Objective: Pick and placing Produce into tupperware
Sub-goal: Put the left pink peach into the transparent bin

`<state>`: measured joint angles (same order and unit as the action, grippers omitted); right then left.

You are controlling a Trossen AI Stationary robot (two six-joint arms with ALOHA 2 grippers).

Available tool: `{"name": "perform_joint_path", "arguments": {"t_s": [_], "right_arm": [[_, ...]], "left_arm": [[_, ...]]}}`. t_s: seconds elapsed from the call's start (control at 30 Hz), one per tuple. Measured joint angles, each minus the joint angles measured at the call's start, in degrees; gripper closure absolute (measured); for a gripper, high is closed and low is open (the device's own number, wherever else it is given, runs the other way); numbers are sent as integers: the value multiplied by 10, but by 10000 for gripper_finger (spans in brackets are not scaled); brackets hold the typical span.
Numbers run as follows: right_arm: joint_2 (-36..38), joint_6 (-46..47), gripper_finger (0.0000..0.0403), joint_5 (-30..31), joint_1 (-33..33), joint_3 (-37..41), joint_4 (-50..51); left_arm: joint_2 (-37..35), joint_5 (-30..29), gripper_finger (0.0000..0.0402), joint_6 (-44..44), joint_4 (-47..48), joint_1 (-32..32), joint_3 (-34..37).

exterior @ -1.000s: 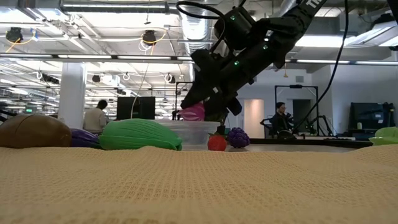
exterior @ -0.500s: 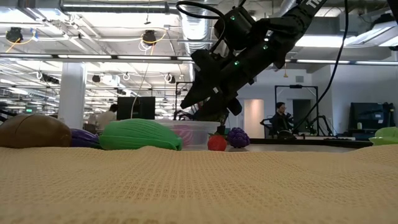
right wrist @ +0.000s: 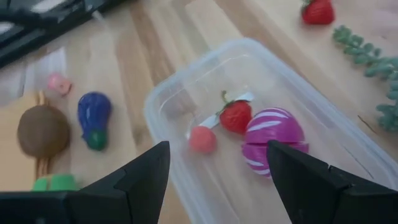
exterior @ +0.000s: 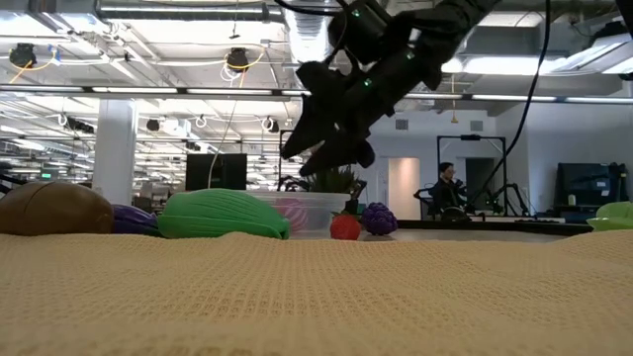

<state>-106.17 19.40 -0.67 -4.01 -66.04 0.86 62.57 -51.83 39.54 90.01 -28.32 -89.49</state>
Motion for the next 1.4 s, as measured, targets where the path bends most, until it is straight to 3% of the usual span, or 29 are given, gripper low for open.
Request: {"name": "perform_joint_path", "arguments": {"t_s": [0.3,0.53,0.9,1.4], "right_arm": [[1,-49,143,-52,2,-99,173],[1,-59,143,-57,3,-150,294],[1,50,143,-53,-23,-155,512],[15,26,143,-53,-15,-154,668]], "left_arm": [[0,-10,190,0,0,0,0],[0,-14,190,8,0,0,0],[0,-14,190,33,0,0,0],[0,-14,190,33,0,0,0]]}}
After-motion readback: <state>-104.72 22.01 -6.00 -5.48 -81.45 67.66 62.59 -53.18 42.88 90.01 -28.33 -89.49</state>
